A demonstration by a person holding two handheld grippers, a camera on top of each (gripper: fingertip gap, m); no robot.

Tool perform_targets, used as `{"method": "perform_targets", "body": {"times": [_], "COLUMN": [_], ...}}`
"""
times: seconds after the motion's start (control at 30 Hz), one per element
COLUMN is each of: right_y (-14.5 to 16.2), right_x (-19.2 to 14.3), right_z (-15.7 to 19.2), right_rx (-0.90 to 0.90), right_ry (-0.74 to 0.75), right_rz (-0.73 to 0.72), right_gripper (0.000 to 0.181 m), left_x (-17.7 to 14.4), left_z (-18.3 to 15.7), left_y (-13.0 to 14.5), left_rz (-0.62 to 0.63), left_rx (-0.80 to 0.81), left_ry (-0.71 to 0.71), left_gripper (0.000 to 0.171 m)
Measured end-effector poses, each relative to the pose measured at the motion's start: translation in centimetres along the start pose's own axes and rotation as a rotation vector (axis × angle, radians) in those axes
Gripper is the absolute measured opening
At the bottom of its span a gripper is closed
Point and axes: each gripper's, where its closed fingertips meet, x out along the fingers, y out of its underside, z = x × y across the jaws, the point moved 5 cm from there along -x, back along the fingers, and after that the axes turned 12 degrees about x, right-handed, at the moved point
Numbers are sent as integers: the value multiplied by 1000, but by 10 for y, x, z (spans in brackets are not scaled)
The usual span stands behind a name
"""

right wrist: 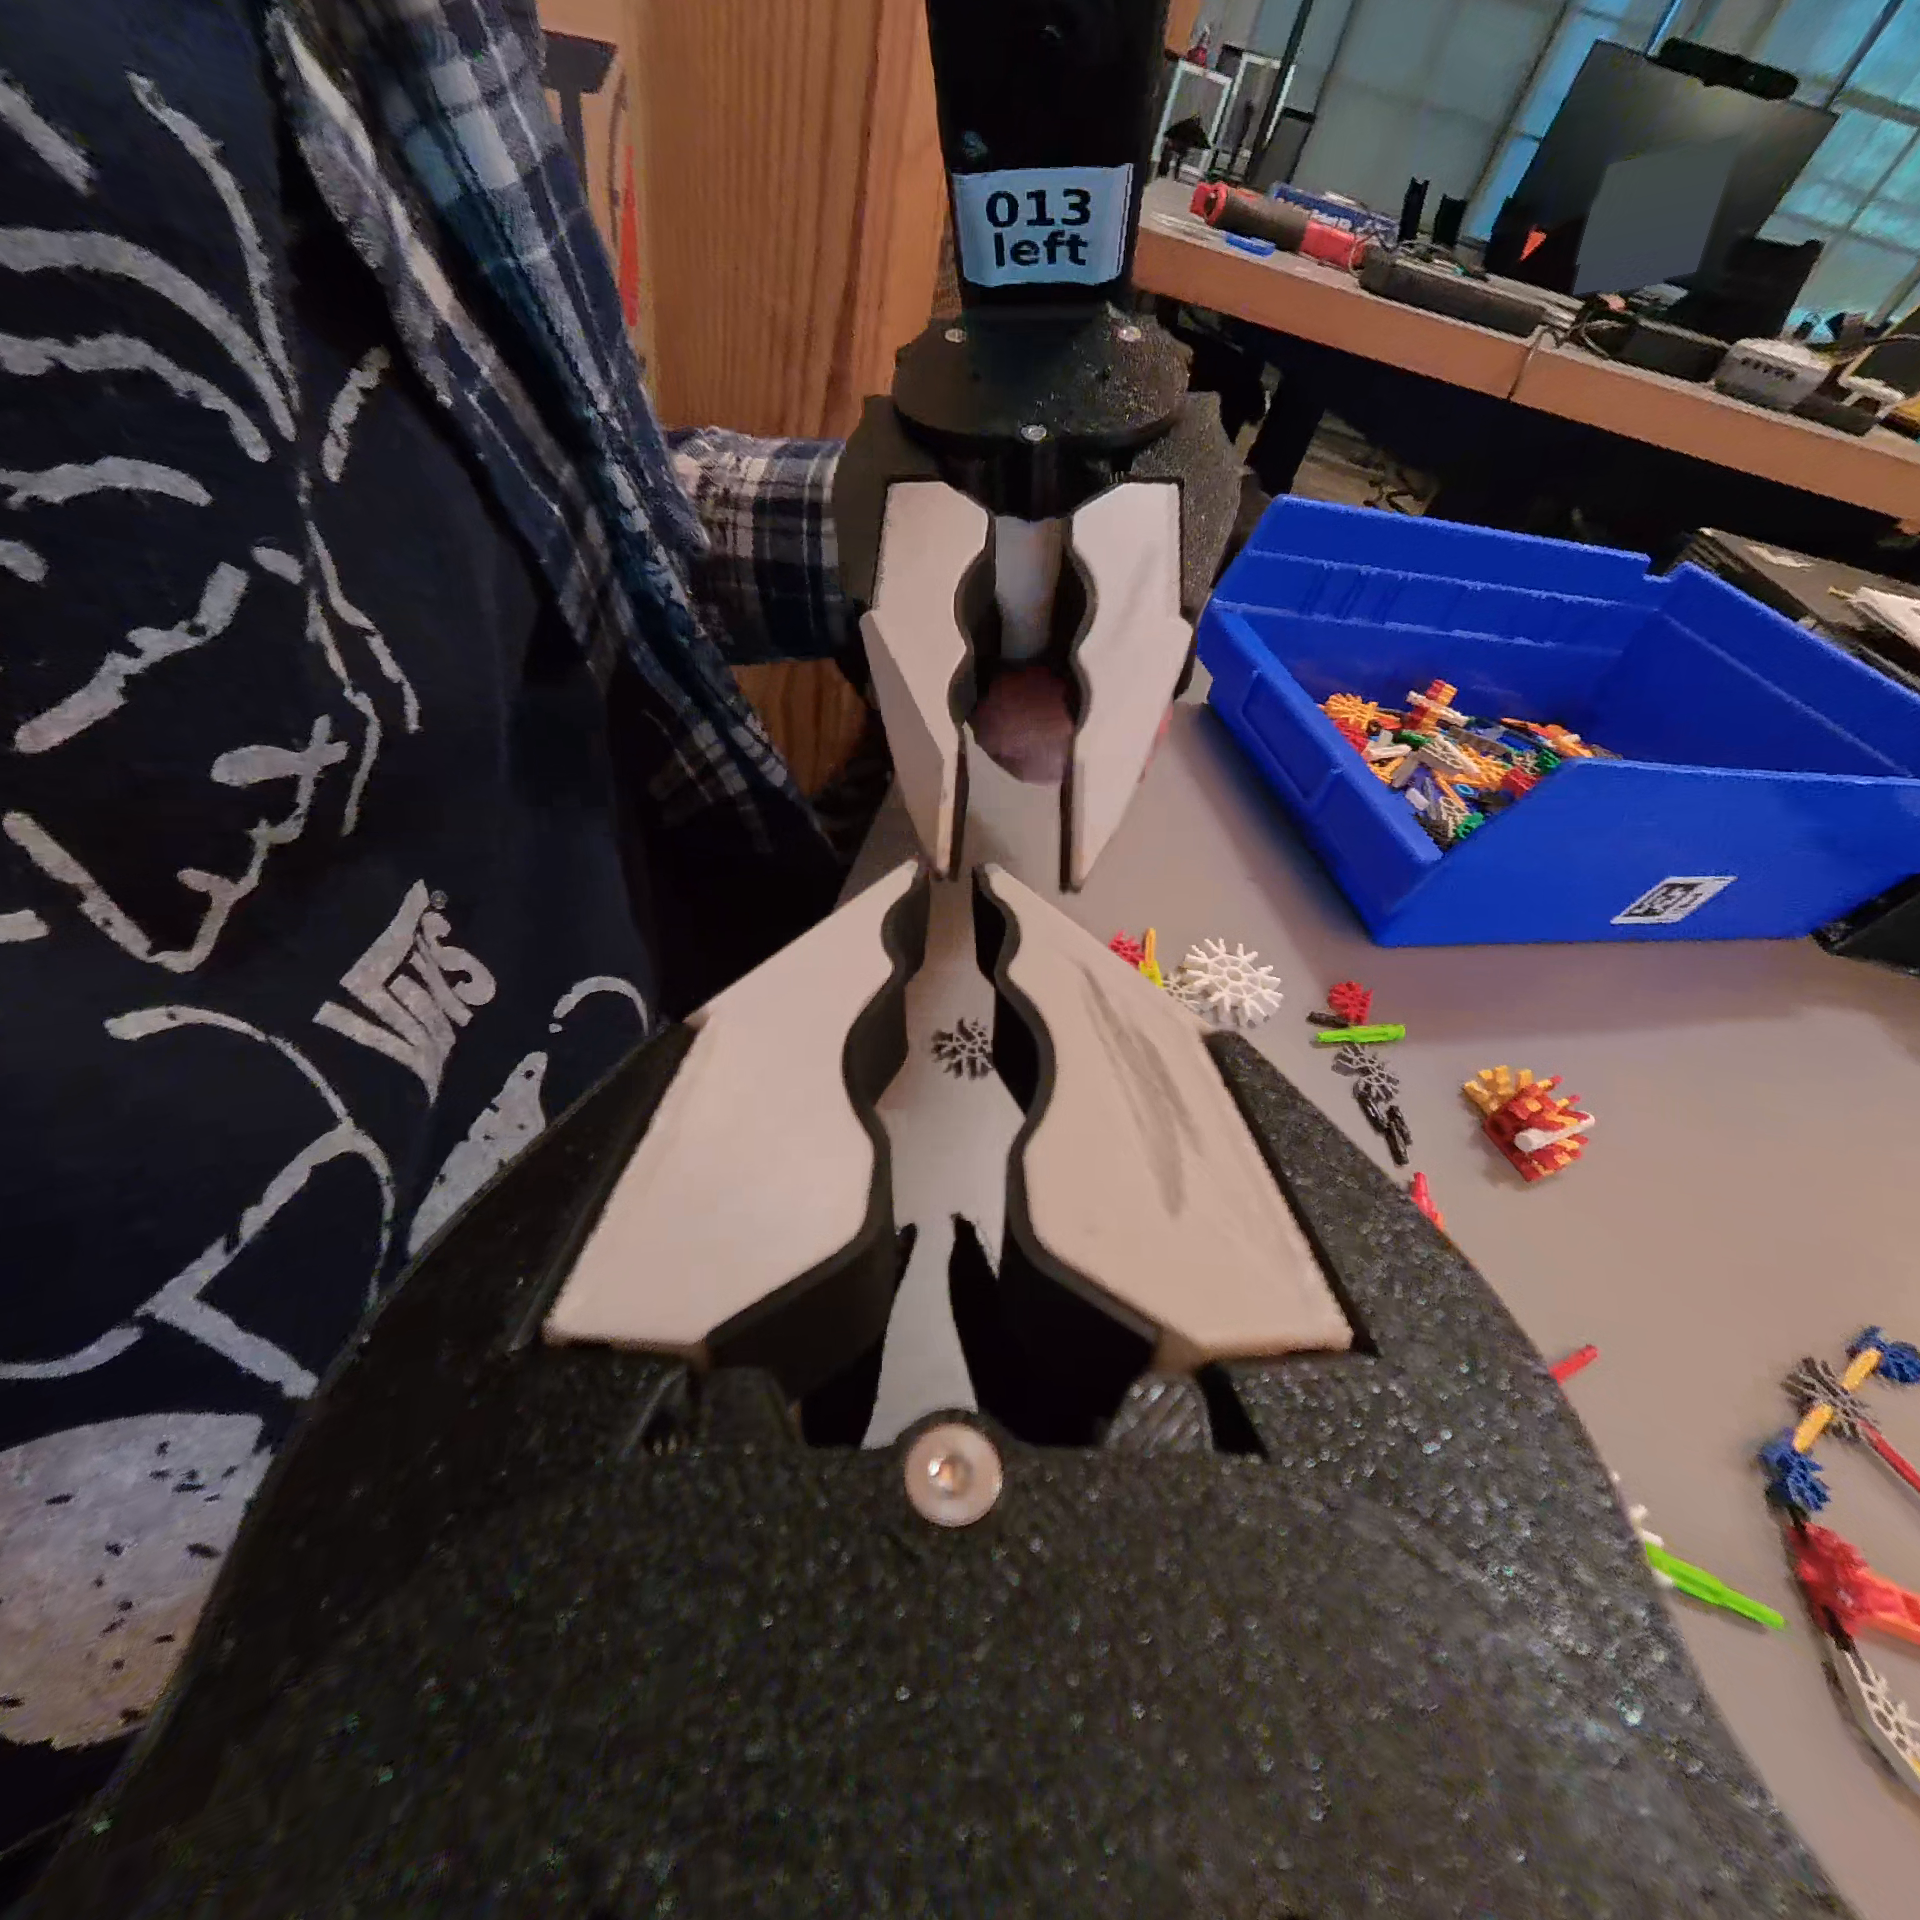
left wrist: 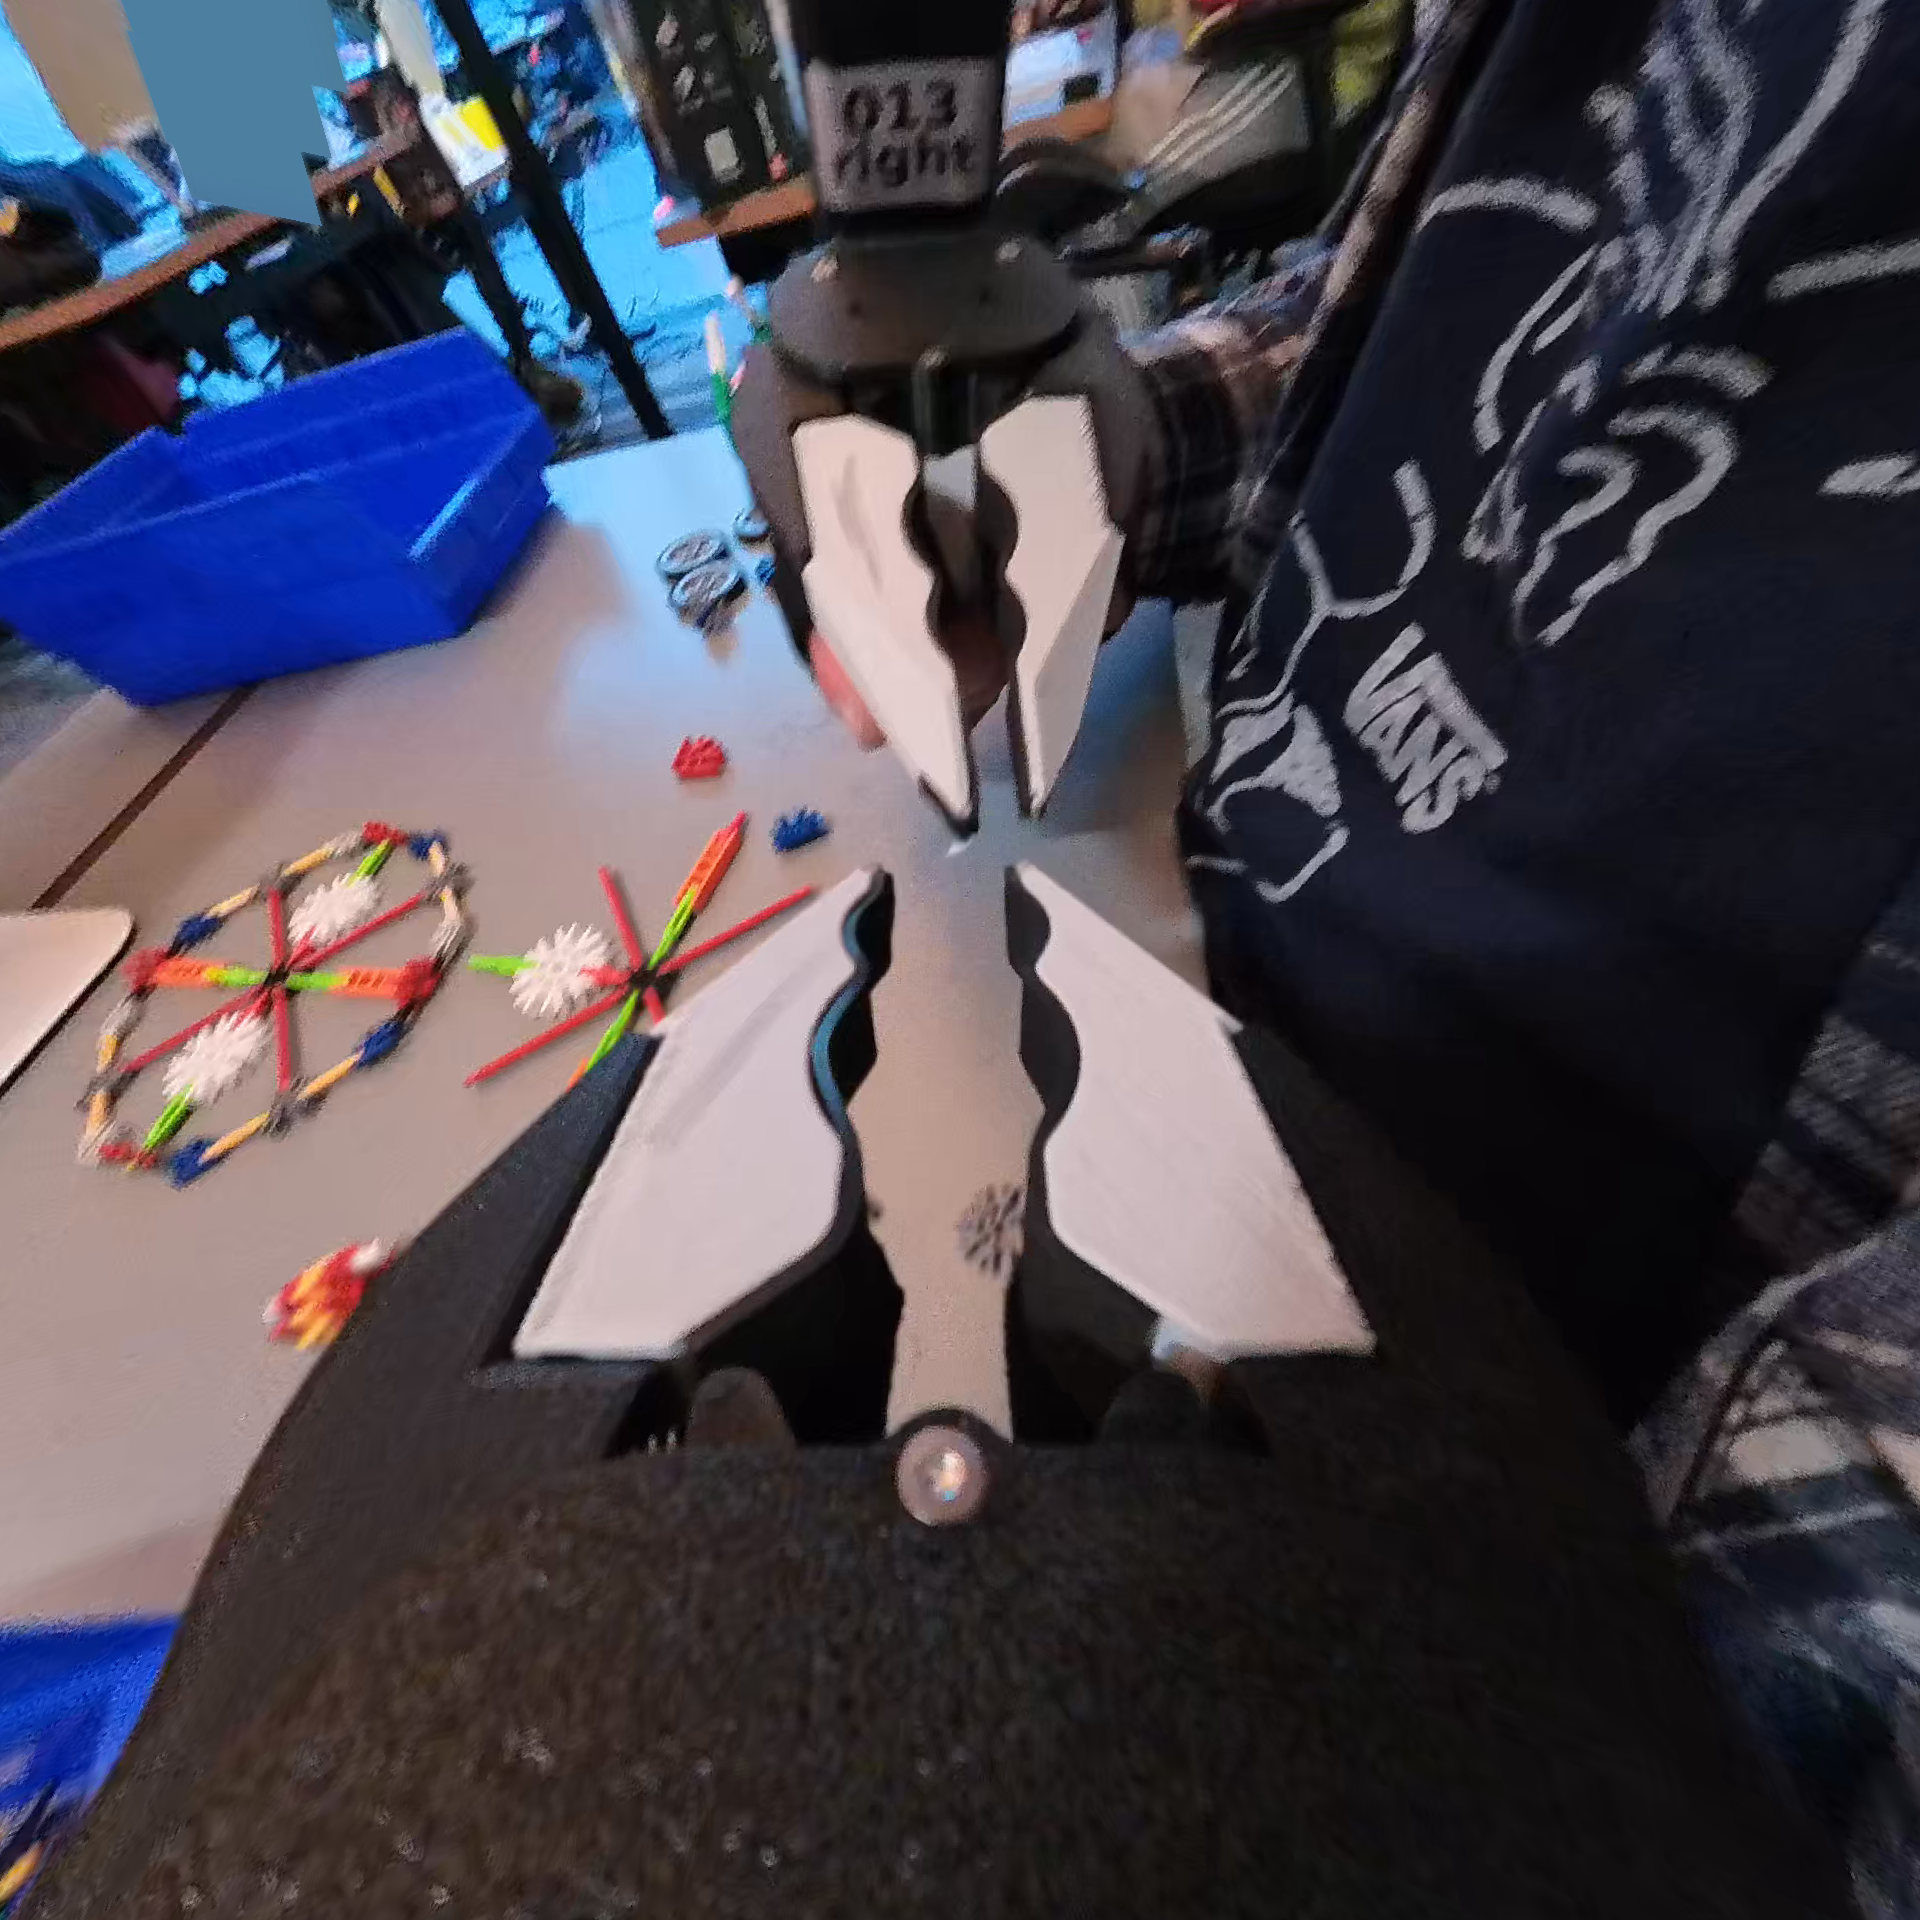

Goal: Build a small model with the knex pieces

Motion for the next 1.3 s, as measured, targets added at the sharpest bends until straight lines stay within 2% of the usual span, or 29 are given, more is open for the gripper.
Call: {"method": "perform_targets", "body": {"times": [0.23, 0.37, 0.5, 0.67, 1.0, 1.3], "right_y": [11, 25, 31, 31, 32, 32], "right_x": [-10, -7, -5, -7, -10, -12], "right_z": [-12, -17, -18, -20, -21, -20], "right_rx": [37, 50, 61, 64, 69, 65], "right_ry": [71, 115, 122, 128, 146, 154], "right_rz": [32, 118, 146, 143, 135, 131], "right_gripper": [7, 7, 7, 7, 7, 7], "left_x": [-11, -6, -2, 0, 0, -5], "left_z": [14, 15, 14, 16, 13, 13], "left_y": [60, 81, 99, 105, 102, 97], "left_rz": [345, 428, 519, 509, 481, 448], "left_rx": [-30, -56, -67, -129, -137, -150], "left_ry": [-88, -70, -52, -42, -54, -76], "left_gripper": [23, 23, 22, 15, 0, 0]}}
